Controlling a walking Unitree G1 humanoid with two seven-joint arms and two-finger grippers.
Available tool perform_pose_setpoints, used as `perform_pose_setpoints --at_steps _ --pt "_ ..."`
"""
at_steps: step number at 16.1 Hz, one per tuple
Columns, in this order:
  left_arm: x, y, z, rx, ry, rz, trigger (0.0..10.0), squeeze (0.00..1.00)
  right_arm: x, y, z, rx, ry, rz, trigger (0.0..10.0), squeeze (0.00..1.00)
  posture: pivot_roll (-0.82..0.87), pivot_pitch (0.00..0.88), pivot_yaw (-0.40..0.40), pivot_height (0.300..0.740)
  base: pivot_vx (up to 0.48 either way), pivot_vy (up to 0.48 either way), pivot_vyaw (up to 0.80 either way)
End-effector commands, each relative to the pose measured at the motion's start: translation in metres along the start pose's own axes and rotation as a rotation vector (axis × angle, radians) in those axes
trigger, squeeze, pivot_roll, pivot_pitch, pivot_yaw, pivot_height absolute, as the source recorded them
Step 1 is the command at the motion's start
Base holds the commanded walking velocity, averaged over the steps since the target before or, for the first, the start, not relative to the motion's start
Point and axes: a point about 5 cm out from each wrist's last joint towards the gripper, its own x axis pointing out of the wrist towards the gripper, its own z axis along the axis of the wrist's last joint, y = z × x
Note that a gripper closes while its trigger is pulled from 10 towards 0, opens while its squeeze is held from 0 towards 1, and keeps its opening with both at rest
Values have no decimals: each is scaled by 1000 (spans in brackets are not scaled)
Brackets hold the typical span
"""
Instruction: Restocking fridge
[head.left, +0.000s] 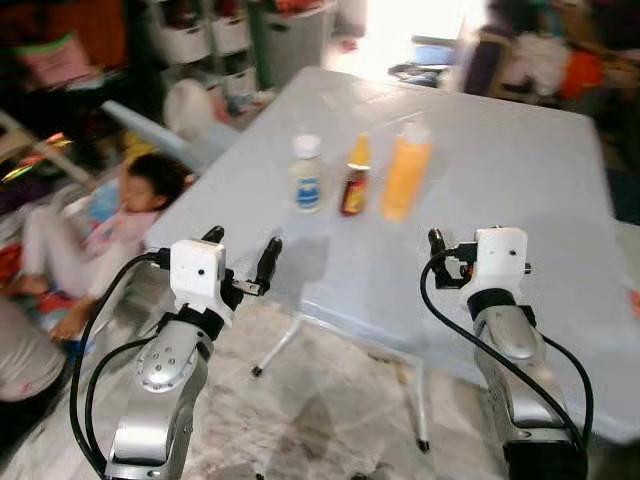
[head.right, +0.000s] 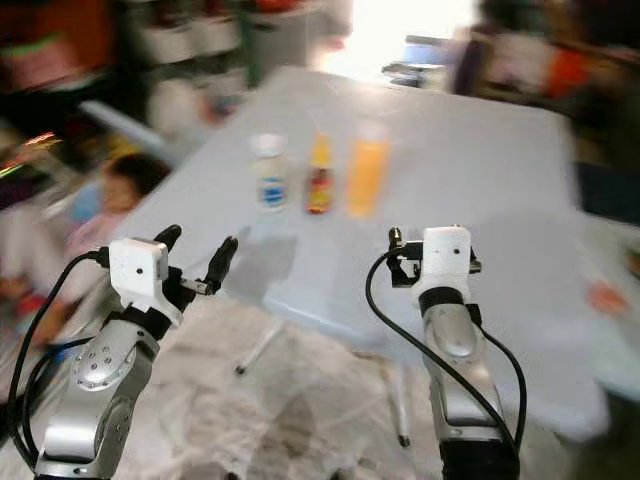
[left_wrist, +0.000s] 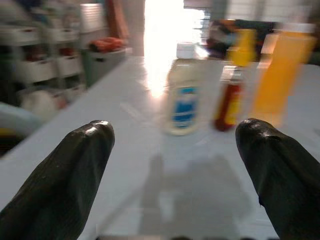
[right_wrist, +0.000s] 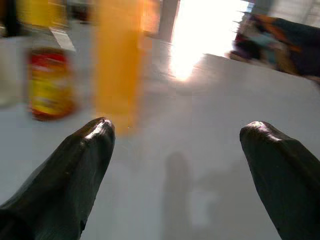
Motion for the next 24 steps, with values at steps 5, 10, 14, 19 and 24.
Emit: perform_pose_setpoints --at_steps 5,10,14,19,24 --pt "0 -1 2 3 -9 -5 10000 0 -2 6 7 10 -29 17 10000 0 5 0 -15 740 212 0 0" --pt "-4 1 2 14 -3 9 10000 0 -3 6 6 2 -25 12 10000 0 3 0 -16 740 0 0 0" --pt "-8 9 1 80 15 103 10000 0 -6 1 3 8 -5 -37 10000 0 3 0 -11 740 0 0 0" --pt "-13 12 -1 27 28 82 10000 0 -16 5 -2 15 17 -4 10000 0 5 0 -10 740 0 0 -374" --pt "-16 9 -3 27 32 76 10000 0 -33 1 -4 2 13 3 10000 0 -8 0 2 740 256 0 -394"
